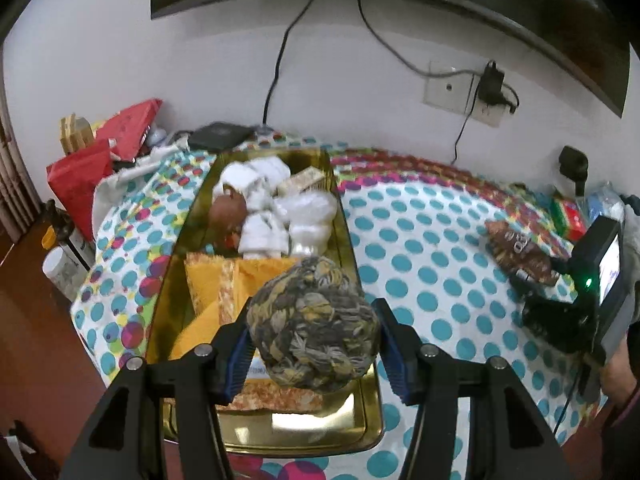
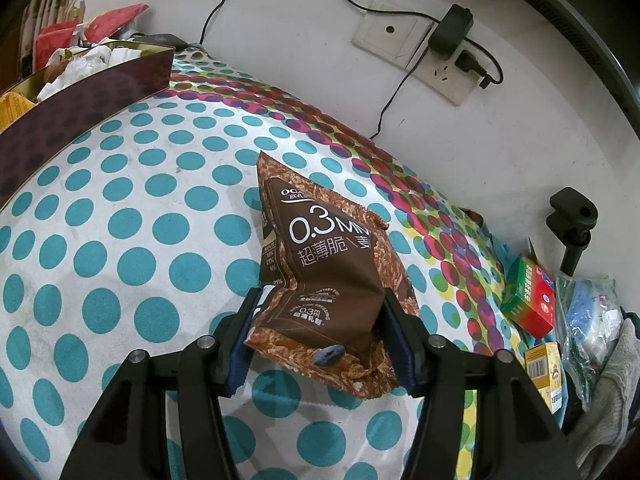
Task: Organize objects
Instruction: 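Carry the rope ball into the gold tray and open the left tool, then carry the brown snack bag into the gold tray and open the right tool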
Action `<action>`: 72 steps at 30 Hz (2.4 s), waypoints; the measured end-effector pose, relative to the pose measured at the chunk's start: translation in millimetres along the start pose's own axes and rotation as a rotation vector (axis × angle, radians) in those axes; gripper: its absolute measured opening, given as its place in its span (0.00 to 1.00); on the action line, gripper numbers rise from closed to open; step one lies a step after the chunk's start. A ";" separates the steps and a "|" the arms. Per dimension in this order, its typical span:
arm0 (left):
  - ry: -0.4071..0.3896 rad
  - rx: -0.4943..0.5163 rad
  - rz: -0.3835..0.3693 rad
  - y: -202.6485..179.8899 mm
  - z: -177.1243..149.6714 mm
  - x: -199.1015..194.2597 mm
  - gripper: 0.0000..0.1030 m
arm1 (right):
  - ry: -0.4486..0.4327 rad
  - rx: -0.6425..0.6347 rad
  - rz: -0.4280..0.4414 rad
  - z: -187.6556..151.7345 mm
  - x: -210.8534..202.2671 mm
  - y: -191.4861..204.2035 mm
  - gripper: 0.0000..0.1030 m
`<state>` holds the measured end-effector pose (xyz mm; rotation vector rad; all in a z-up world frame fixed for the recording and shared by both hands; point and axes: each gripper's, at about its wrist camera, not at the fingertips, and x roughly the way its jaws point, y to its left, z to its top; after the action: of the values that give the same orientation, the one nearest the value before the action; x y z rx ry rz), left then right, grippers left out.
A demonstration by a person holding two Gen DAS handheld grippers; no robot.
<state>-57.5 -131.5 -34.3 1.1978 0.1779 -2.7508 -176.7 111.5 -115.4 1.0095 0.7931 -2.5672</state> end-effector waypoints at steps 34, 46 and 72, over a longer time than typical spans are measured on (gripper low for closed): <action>0.116 -0.046 -0.042 9.6 -13.4 22.3 0.57 | 0.000 0.000 0.001 0.0 -0.4 -0.7 0.54; 0.103 -0.019 -0.037 2.9 -15.3 18.0 0.58 | 0.000 -0.001 0.001 -0.1 -0.2 -0.1 0.54; 0.032 -0.006 0.009 27.8 -11.7 -10.4 0.58 | -0.079 -0.099 -0.023 3.0 -15.9 21.9 0.46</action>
<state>-37.3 -156.1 -36.1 1.2386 0.1832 -2.7226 -157.5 92.7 -111.2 0.8690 0.9052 -2.5421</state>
